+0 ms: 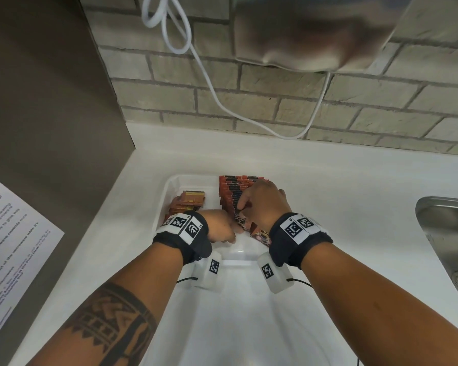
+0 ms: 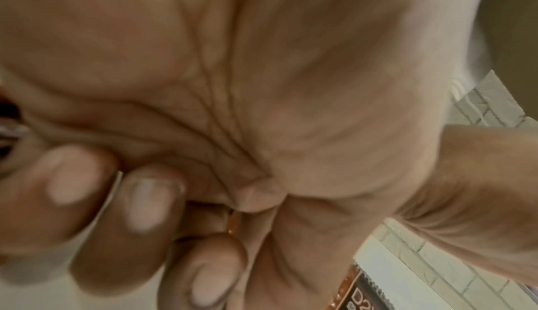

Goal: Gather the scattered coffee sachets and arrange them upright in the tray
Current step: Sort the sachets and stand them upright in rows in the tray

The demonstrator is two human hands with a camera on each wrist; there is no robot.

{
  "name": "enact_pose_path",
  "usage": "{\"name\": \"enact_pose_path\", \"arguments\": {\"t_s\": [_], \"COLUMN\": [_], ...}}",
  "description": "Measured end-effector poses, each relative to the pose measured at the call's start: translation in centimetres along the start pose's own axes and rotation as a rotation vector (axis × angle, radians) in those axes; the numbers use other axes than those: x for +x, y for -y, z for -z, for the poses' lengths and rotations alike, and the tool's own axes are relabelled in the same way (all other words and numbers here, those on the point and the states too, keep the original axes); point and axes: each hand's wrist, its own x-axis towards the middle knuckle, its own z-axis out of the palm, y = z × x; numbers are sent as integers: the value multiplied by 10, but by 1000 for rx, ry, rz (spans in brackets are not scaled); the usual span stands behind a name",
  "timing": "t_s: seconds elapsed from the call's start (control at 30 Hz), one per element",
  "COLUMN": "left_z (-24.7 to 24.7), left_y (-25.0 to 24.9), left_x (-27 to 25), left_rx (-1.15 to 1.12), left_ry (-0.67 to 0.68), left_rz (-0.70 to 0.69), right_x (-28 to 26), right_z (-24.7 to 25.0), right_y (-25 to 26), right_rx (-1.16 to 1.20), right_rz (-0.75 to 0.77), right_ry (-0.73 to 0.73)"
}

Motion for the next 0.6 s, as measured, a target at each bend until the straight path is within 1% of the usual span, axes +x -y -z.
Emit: {"name": "enact_pose_path", "arguments": {"t_s": [0.23, 0.37, 0.47, 0.6], "left_z": [-4, -2, 0, 1], "left_y": [2, -1, -4, 0], "left_x": [5, 2, -2, -9], "left_rx": [-4, -19, -5, -58], "left_ry": [-19, -13, -11, 6], "left_rz": [25, 25, 5, 3], "right_x": [-1, -5, -9, -20], "right_z": [10, 14, 15, 19], "right_y": [-4, -4, -5, -5], "right_rx": [38, 60, 75, 140], "right_rz": [-10, -8, -8, 24], "right_ry": [25, 14, -11, -96]}}
